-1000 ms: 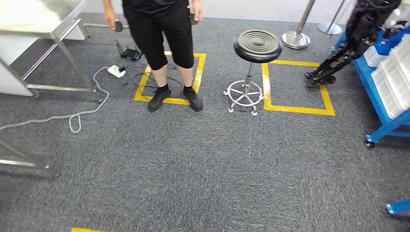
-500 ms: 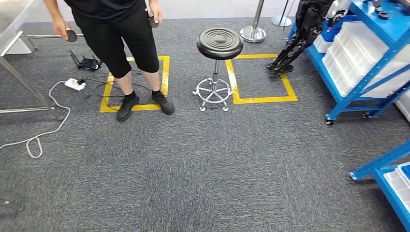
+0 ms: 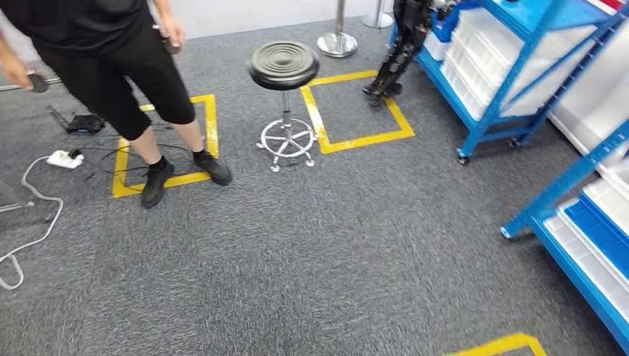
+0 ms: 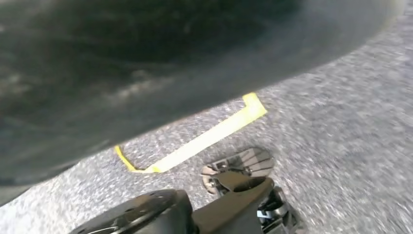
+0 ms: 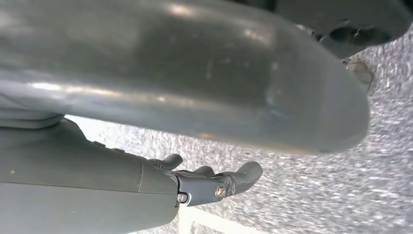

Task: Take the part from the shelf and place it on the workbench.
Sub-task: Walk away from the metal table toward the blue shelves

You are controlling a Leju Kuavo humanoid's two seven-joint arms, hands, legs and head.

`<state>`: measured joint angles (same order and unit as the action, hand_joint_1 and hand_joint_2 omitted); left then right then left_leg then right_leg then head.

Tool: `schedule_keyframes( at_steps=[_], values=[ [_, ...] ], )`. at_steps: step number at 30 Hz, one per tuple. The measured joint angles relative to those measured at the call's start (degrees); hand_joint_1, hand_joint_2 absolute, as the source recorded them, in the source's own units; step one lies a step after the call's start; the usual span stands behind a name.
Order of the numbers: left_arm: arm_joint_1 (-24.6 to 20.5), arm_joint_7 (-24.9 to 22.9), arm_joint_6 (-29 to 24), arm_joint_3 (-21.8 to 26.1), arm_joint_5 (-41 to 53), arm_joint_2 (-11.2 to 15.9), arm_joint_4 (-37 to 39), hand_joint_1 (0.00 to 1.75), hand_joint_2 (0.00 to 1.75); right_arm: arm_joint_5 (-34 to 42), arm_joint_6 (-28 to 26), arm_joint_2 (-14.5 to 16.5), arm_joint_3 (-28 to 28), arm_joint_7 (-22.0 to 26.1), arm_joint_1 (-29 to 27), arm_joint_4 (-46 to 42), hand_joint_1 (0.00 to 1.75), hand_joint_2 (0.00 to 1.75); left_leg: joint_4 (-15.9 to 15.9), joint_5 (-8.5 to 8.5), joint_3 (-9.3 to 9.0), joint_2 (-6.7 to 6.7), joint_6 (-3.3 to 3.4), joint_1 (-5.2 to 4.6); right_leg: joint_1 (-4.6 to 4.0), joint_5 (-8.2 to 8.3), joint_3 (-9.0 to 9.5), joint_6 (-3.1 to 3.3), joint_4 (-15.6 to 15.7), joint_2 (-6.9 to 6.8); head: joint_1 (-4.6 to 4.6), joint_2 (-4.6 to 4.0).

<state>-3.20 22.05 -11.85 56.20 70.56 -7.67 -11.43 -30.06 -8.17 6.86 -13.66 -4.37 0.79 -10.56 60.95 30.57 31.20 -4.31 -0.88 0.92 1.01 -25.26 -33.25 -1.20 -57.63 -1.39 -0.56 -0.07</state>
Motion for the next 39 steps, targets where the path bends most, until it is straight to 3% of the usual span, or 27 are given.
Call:
schedule_keyframes(
  at_steps=[2, 3, 4, 5, 6, 7, 9, 11, 13, 15, 17, 19, 20, 21, 22, 24, 26, 28, 29, 31, 33, 34, 35, 36, 37, 39],
  values=[
    [0.05, -0.08, -0.01, 0.03, 0.07, 0.02, 0.01, 0.00, 0.00, -0.02, 0.01, 0.02, 0.00, 0.00, -0.01, 0.00, 0.00, 0.00, 6.31, 3.57, 2.65, 3.09, -0.16, 0.14, 0.13, 0.06, 0.44, 0.40, 0.13, 1.21, -0.45, 0.00],
    [0.10, -0.25, -0.03, 0.05, 0.09, 0.02, 0.02, 0.00, 0.00, -0.03, 0.01, 0.05, 0.00, 0.00, 0.00, 0.00, 0.00, 0.00, 10.15, 5.25, 4.55, 3.93, -0.17, 0.15, 0.04, 0.03, 0.46, 0.50, 0.11, 1.88, -0.57, 0.00],
    [0.14, -0.51, -0.08, 0.07, 0.13, 0.01, 0.02, 0.00, 0.00, -0.05, 0.02, 0.07, 0.00, 0.00, 0.00, 0.00, 0.00, 0.00, 12.98, 6.05, 6.14, 4.30, -0.16, 0.13, -0.06, 0.01, 0.50, 0.53, 0.09, 2.68, -0.61, 0.00],
    [0.19, -0.79, -0.15, 0.08, 0.17, 0.01, 0.02, 0.00, 0.00, -0.08, 0.03, 0.06, 0.00, 0.00, -0.02, 0.00, 0.00, 0.00, 13.89, 5.66, 6.91, 4.45, -0.10, 0.14, -0.13, -0.01, 0.57, 0.53, 0.06, 3.54, -0.62, -0.01],
    [0.23, -1.03, -0.23, 0.08, 0.22, 0.01, 0.02, 0.00, 0.00, -0.09, 0.04, 0.04, 0.00, -0.01, -0.05, 0.00, 0.00, 0.00, 12.57, 4.11, 6.60, 4.56, -0.02, 0.18, -0.16, -0.03, 0.70, 0.52, 0.03, 4.42, -0.62, 0.00],
    [0.25, -1.20, -0.31, 0.08, 0.26, 0.02, 0.02, 0.00, 0.00, -0.10, 0.06, 0.03, 0.00, -0.01, -0.07, 0.00, 0.00, 0.00, 9.21, 1.72, 5.31, 4.98, 0.04, 0.27, -0.16, -0.05, 0.85, 0.49, -0.02, 5.30, -0.61, 0.00],
    [0.29, -1.45, -0.45, 0.08, 0.31, 0.02, 0.03, 0.00, 0.00, -0.13, 0.10, 0.03, 0.00, -0.02, 0.01, 0.00, 0.00, 0.00, 1.92, -1.80, 2.26, 7.30, 0.11, 0.58, -0.21, -0.17, 0.83, 0.27, -0.25, 6.78, -0.58, 0.00],
    [0.23, -2.02, -0.59, 0.07, 0.45, 0.00, 0.04, 0.00, 0.00, -0.28, 0.13, 0.03, 0.00, -0.03, 0.08, 0.00, 0.00, 0.00, -1.03, -2.49, 1.14, 8.71, 0.35, 0.45, -0.17, -0.16, 0.33, -0.31, -0.36, 7.92, -0.56, 0.00],
    [0.13, -2.77, -0.75, 0.07, 0.71, 0.00, 0.04, 0.00, 0.00, -0.46, 0.14, 0.01, 0.00, -0.09, -0.09, 0.01, 0.00, 0.00, -1.34, -2.69, 1.12, 7.68, 0.98, 0.07, 0.05, 0.00, -0.31, -0.98, -0.24, 8.68, -0.56, -0.01],
    [0.07, -3.25, -0.85, 0.08, 0.96, -0.02, 0.03, 0.00, 0.00, -0.62, 0.16, -0.02, 0.00, -0.21, -0.29, 0.02, 0.00, 0.00, -1.76, -3.02, 0.93, 6.52, 1.81, 0.05, 0.02, -0.81, -1.41, -1.16, -1.72, 6.61, -0.44, -0.01],
    [0.11, -3.82, -0.88, 0.08, 1.21, -0.04, 0.02, 0.00, 0.00, -0.89, 0.21, -0.02, 0.00, -0.28, -0.14, 0.02, 0.00, 0.00, -1.99, -3.12, 0.87, 5.06, 2.42, -0.03, -0.16, -3.75, -4.52, -0.79, -7.84, 3.30, -0.24, -0.01],
    [0.19, -4.65, -0.93, 0.08, 1.42, -0.03, 0.02, 0.00, 0.00, -1.09, 0.30, 0.02, 0.00, -0.28, 0.05, 0.02, 0.00, 0.00, -1.99, -3.04, 0.98, 3.36, 2.66, -0.22, -0.17, -6.76, -8.46, -0.65, -15.53, 2.14, -0.14, 0.00],
    [0.21, -4.99, -0.96, 0.08, 1.51, -0.02, 0.02, 0.00, 0.00, -1.14, 0.33, 0.03, 0.00, -0.28, 0.01, 0.02, 0.00, 0.00, -1.98, -3.00, 1.02, 2.55, 2.68, -0.28, -0.16, -7.16, -9.32, -0.89, -17.19, 1.99, -0.15, 0.00],
    [0.20, -5.21, -0.97, 0.08, 1.63, -0.02, 0.02, 0.00, 0.00, -1.20, 0.34, 0.03, 0.00, -0.28, -0.06, 0.02, 0.00, 0.00, -1.98, -2.98, 1.04, 1.85, 2.67, -0.30, -0.15, -6.67, -8.89, -1.31, -16.44, 1.81, -0.13, 0.00],
    [0.18, -5.37, -0.98, 0.07, 1.76, -0.03, 0.02, 0.00, 0.00, -1.26, 0.35, 0.01, 0.00, -0.28, -0.13, 0.02, 0.00, 0.00, -1.98, -2.94, 1.02, 1.17, 2.62, -0.31, -0.16, -5.47, -7.20, -1.79, -13.36, 1.35, -0.13, 0.00],
    [0.17, -5.67, -0.95, 0.05, 1.97, -0.02, 0.02, 0.00, 0.00, -1.36, 0.37, -0.03, 0.00, -0.30, -0.01, 0.02, 0.00, 0.00, -1.95, -2.73, 0.82, 0.00, 2.30, -0.50, -0.35, -2.77, -2.46, -2.24, -4.85, -1.31, -0.11, 0.00],
    [0.20, -6.01, -0.84, 0.04, 2.05, 0.03, 0.02, 0.00, 0.00, -1.34, 0.38, -0.03, 0.00, -0.47, 0.22, 0.02, 0.00, 0.00, -1.96, -2.35, 0.38, -1.09, 1.64, -0.76, -0.72, -1.34, -0.14, -1.68, -0.56, -3.13, -0.19, 0.00],
    [0.11, -6.27, -0.64, 0.02, 2.13, 0.06, 0.02, 0.00, 0.00, -1.28, 0.39, -0.07, 0.00, -0.81, 0.22, 0.02, 0.00, 0.00, -2.22, -2.01, -0.32, -2.28, 0.88, -0.72, -0.97, -0.85, -0.17, -0.78, -0.19, -2.16, -0.25, -0.01],
    [0.02, -6.36, -0.55, -0.01, 2.17, 0.05, 0.02, 0.00, 0.00, -1.22, 0.39, -0.11, 0.00, -0.95, 0.15, 0.02, 0.00, 0.00, -2.13, -1.75, -0.61, -2.24, 0.51, -0.55, -0.75, -0.64, 0.06, -0.40, 0.01, -1.45, -0.26, -0.01],
    [-0.03, -6.47, -0.40, -0.07, 2.23, 0.05, 0.02, 0.00, 0.00, -1.12, 0.39, -0.17, 0.00, -1.12, 0.06, 0.02, 0.00, 0.00, 0.70, 0.41, 0.09, 0.28, -0.03, -0.26, -0.18, -0.28, 0.77, 0.33, 0.40, -0.04, -0.55, -0.01],
    [0.05, -6.64, -0.35, -0.09, 2.25, 0.09, 0.02, 0.00, 0.00, -1.09, 0.39, -0.14, 0.00, -1.14, 0.04, 0.02, 0.00, 0.00, 7.94, 4.34, 3.29, 3.54, -0.26, -0.11, -0.04, -0.18, 1.07, 0.76, 0.44, 1.35, -0.92, -0.01],
    [0.11, -6.74, -0.33, -0.10, 2.25, 0.10, 0.02, 0.00, 0.00, -1.08, 0.40, -0.11, 0.00, -1.14, 0.05, 0.02, 0.00, 0.00, 11.55, 5.77, 5.13, 4.14, -0.33, -0.11, -0.12, -0.22, 1.11, 0.83, 0.43, 2.14, -1.00, -0.01],
    [0.15, -6.82, -0.32, -0.11, 2.25, 0.11, 0.02, 0.00, 0.00, -1.08, 0.41, -0.10, 0.00, -1.14, 0.02, 0.02, 0.00, 0.00, 13.80, 6.17, 6.46, 4.41, -0.36, -0.11, -0.18, -0.26, 1.18, 0.86, 0.41, 3.04, -1.01, -0.01],
    [0.20, -6.87, -0.32, -0.13, 2.25, 0.12, 0.02, 0.00, 0.00, -1.08, 0.42, -0.09, 0.00, -1.14, -0.01, 0.02, 0.00, 0.00, 13.82, 5.27, 6.81, 4.52, -0.37, -0.07, -0.20, -0.29, 1.29, 0.88, 0.37, 3.95, -1.02, 0.00],
    [0.21, -6.88, -0.31, -0.13, 2.25, 0.15, 0.02, 0.00, 0.00, -1.08, 0.42, -0.09, 0.00, -1.14, -0.04, 0.02, 0.00, 0.00, 11.54, 3.23, 6.08, 4.73, -0.38, 0.04, -0.17, -0.33, 1.45, 0.87, 0.32, 4.90, -1.02, -0.01],
    [0.24, -6.89, -0.31, -0.14, 2.25, 0.24, 0.03, 0.00, 0.00, -1.08, 0.42, -0.05, 0.00, -1.14, -0.03, 0.02, 0.00, 0.00, 3.69, -1.30, 2.96, 6.57, -0.44, 0.43, -0.21, -0.52, 1.67, 0.64, 0.11, 6.56, -1.04, -0.01]
  ],
)
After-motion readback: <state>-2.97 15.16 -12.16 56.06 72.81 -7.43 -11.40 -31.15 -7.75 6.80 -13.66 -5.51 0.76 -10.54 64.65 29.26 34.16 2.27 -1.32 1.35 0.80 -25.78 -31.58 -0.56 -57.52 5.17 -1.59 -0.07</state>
